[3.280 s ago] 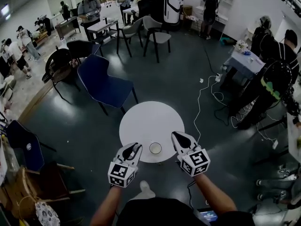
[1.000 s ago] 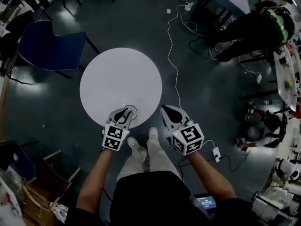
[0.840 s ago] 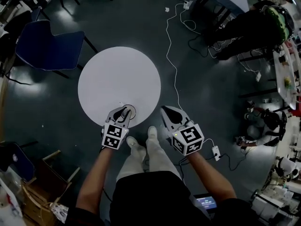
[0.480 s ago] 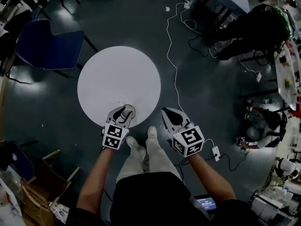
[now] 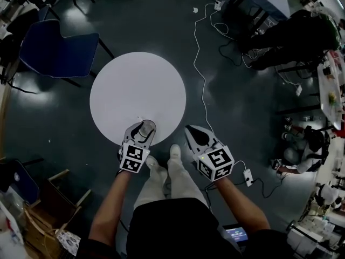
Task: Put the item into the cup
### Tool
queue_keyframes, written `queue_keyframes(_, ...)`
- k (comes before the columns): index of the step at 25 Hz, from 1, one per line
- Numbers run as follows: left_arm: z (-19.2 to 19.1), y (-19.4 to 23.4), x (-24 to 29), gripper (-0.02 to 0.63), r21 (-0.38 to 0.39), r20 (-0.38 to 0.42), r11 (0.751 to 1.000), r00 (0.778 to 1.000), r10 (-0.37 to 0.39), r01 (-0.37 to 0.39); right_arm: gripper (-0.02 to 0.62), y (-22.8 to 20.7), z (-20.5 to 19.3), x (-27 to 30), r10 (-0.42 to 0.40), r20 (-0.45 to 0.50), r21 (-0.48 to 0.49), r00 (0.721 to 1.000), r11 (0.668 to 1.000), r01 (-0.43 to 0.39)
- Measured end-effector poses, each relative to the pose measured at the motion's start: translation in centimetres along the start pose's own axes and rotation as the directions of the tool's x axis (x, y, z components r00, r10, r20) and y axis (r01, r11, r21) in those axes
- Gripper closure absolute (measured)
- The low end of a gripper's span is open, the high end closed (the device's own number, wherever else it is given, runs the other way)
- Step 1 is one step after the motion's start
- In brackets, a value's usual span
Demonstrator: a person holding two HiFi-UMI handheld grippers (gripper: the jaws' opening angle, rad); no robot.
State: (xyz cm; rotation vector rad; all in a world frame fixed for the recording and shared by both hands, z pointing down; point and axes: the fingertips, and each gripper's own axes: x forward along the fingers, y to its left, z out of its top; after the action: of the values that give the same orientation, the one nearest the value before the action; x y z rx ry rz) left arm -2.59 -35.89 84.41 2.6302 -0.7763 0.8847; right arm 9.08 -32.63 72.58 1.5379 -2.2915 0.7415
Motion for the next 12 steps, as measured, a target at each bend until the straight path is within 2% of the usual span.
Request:
queue_keyframes(6, 0.2, -0.1, 0.0, 0.407, -0.018, 0.002, 1.000, 1.000, 0.012, -0.012, 0.578, -0.2, 0.1, -0.1, 0.005, -0.006, -0.007, 1.000, 1.000, -0.006)
queue_keyframes(12, 1.9, -0.7, -1.4, 0.408, -0.026, 0.042, 1.000, 0.999, 0.013, -0.012, 0.578, -0.1, 0.6, -0.7, 0.011, -0.002, -0.018, 1.000, 1.000, -0.011)
